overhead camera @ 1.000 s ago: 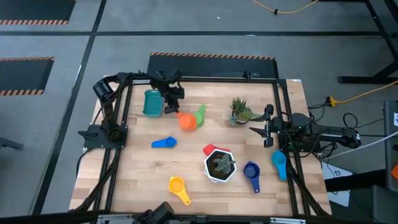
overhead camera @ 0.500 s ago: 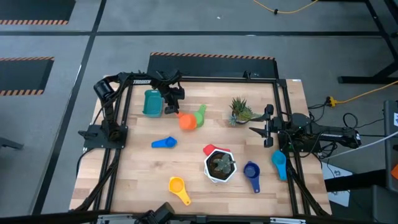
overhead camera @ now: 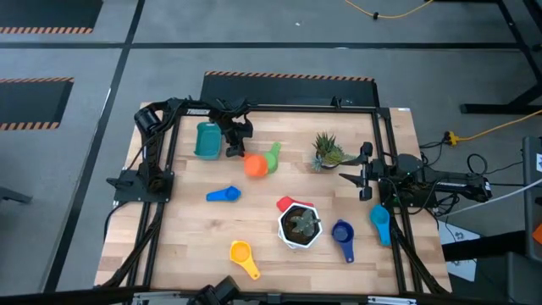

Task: Nest measuring cups in basket
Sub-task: Prepare the orange measuring cup to an upright position

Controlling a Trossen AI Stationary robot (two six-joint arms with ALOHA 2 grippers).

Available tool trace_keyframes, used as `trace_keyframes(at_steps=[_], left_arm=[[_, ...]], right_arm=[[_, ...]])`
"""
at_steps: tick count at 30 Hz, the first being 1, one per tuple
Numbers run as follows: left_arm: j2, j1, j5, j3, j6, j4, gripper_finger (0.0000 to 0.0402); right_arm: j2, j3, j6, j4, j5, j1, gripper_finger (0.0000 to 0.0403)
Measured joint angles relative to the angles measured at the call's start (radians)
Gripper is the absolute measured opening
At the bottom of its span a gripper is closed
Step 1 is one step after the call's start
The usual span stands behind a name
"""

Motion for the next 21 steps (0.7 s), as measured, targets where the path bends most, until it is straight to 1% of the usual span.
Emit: trace_keyframes(at_steps=[16,19,21], left_arm=[[0.004,0.003,0.000,-0.003,0.001,-0.005,0.0034],[0.005,0.007,0.028,-0.004,0.000,-0.011,0.0013],[0.005,0.010,0.058,-0.005,0.000,-0.014,0.0006]], right_arm=[[0.000,0.000,0.000,0.000,0.000,0.000,0.0177],[0.000,0.000,0.000,0.000,0.000,0.000,0.0177],[0.000,0.000,0.000,0.000,0.000,0.000,0.0177]])
